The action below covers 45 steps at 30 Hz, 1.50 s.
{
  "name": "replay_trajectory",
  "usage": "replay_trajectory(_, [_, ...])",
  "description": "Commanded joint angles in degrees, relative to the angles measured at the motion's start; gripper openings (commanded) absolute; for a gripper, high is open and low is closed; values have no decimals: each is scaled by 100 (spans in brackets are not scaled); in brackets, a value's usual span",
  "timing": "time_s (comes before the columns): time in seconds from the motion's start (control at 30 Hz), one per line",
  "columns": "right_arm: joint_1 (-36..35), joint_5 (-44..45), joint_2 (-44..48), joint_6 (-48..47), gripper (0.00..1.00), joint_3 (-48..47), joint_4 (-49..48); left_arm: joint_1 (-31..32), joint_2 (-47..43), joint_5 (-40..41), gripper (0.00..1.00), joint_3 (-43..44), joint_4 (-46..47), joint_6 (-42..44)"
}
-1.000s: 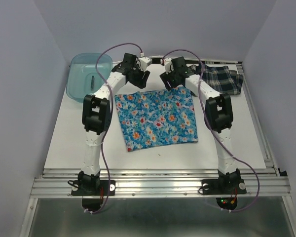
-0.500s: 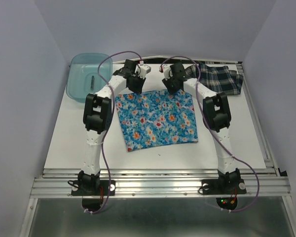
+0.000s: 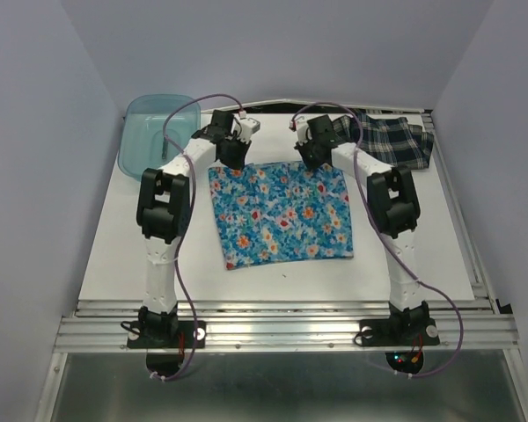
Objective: Fold and stack the skirts
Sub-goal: Flatten the skirt out
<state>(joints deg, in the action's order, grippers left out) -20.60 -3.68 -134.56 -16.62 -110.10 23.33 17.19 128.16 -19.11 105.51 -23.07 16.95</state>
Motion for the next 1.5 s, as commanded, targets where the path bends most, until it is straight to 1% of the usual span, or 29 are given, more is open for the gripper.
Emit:
replay_trajectory(0.0, [100,-115,1019,221,1,726,-1031,-119,-1178,-110,0,-618,891,-122])
replay_trajectory(0.1, [100,-141,1370,230,1,1271,-1461,-111,-1565,-84,0,-1155,1479,-165])
replay_trajectory(0.13, [100,-185,1467,221,1,1359,-1515,-111,-1618,-75,0,-1260,1507,-183])
replay_trajectory(0.17, [100,-290,1485,221,1,1430,-1551,-111,-1584,-127,0,-1218,1481,-175])
replay_trajectory(0.2, [100,-334,1494,203,1,1509,-1603,-111,-1522,-136,3,-1035,1385,-218])
replay_trajectory(0.23, [100,-387,1477,203,1,1509,-1604,-111,-1348,-136,28,-902,1315,-288])
replay_trajectory(0.27, [100,-414,1451,203,1,1509,-1604,-102,-1224,-145,37,-727,1218,-324])
replay_trajectory(0.37, [100,-493,1354,159,1,1439,-1560,-67,-749,-171,50,-94,936,-447])
replay_trajectory(0.47, [100,-370,1161,124,1,1281,-1507,38,-372,-66,53,337,892,-438])
replay_trajectory(0.53, [100,-361,1011,124,1,1141,-1419,109,-39,-22,53,731,648,-377])
replay_trajectory(0.7, [100,-195,748,115,2,912,-1323,214,262,-189,53,839,523,-175])
replay_trajectory(0.77, [100,-98,616,124,14,772,-1218,250,350,-207,54,830,497,-122])
replay_trajectory(0.8, [100,-80,572,142,24,719,-1165,250,376,-224,54,822,496,-130])
replay_trajectory(0.83, [100,-63,537,159,31,675,-1112,250,446,-224,54,830,470,-131])
replay_trajectory(0.87, [100,-36,519,194,43,640,-1094,250,490,-216,53,839,453,-139])
replay_trajectory(0.9, [100,51,527,247,53,631,-1085,250,526,-189,52,865,426,-165])
replay_trajectory(0.93, [100,95,536,256,67,622,-1068,250,578,-189,51,883,374,-166])
replay_trajectory(1.0, [100,297,606,344,82,596,-1033,250,570,-76,40,831,356,-183])
replay_trajectory(1.03, [100,350,633,353,84,578,-1006,250,535,-14,34,796,373,-192])
replay_trajectory(1.07, [100,473,668,379,85,543,-971,250,500,65,18,752,391,-227])
replay_trajectory(1.1, [100,683,755,431,86,517,-858,241,447,240,9,699,417,-245])
replay_trajectory(1.13, [100,754,800,449,86,429,-770,224,395,346,2,655,443,-262])
replay_trajectory(1.17, [100,851,852,528,86,402,-664,215,255,434,0,550,461,-262])
replay_trajectory(1.23, [100,799,1123,572,85,411,-305,180,70,749,0,383,566,-297])
replay_trajectory(1.3, [100,450,1370,572,82,656,-15,109,-229,1048,0,84,803,-298])
replay_trajectory(1.37, [100,421,1731,564,79,928,101,92,-475,1164,0,-110,962,-228])
replay_trajectory(1.4, [100,212,1906,494,74,1190,232,83,-606,1251,28,-136,971,-132])
replay_trajectory(1.43, [100,149,1907,467,72,1324,320,83,-608,1252,28,-136,928,-96])
replay_trajectory(1.47, [100,44,2073,389,68,1603,382,83,-747,1252,47,-102,875,-87])
